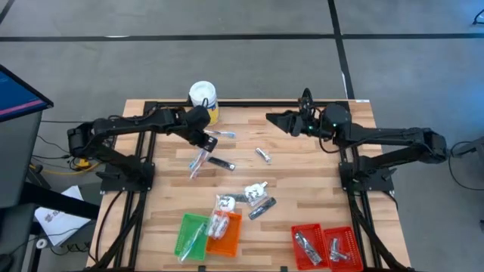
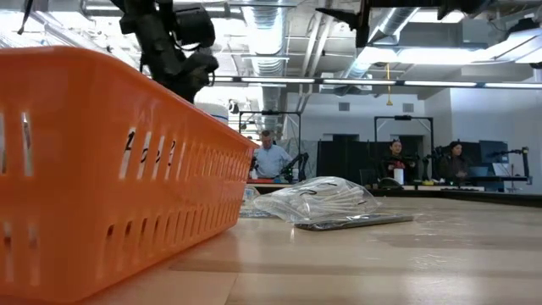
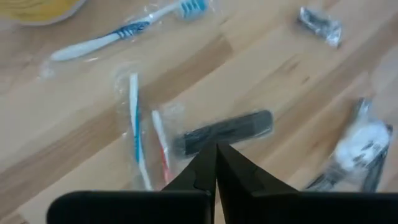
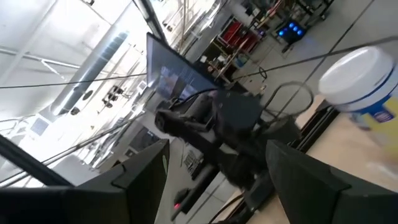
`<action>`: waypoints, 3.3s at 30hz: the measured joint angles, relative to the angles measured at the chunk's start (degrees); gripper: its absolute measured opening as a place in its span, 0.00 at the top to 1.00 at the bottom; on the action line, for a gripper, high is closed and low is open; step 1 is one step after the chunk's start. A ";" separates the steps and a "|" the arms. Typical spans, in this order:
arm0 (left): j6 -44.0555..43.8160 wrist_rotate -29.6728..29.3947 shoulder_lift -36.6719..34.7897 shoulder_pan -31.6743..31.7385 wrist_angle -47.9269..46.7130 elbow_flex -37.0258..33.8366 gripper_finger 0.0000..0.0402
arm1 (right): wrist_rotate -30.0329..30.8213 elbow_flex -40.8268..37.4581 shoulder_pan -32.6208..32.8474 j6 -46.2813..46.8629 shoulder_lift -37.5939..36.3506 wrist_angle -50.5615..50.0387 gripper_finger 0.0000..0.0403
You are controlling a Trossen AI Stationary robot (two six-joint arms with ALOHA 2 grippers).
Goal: Pick & Place Travel size toiletries
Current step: Put the blue toothbrush into the green basket
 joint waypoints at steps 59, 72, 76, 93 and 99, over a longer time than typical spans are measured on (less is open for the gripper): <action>4.17 -7.22 13.97 -3.11 10.75 -12.63 0.73 | 0.06 0.00 -8.09 -3.34 0.04 -0.66 0.35; 4.22 -6.32 5.41 -1.79 11.10 -12.87 0.95 | 0.06 0.00 -8.09 -3.34 0.04 -0.63 0.35; 3.93 -5.60 -0.07 -1.79 11.09 -12.87 0.96 | 0.06 0.00 -8.09 -3.34 0.04 -0.61 0.35; -0.97 1.61 -16.79 -1.79 31.80 -12.78 0.96 | 0.06 0.00 -8.09 -4.00 0.04 -0.37 0.35; -6.81 4.31 -16.17 -1.77 46.65 -12.74 0.96 | 0.04 0.00 -8.00 -3.79 0.04 -0.28 0.35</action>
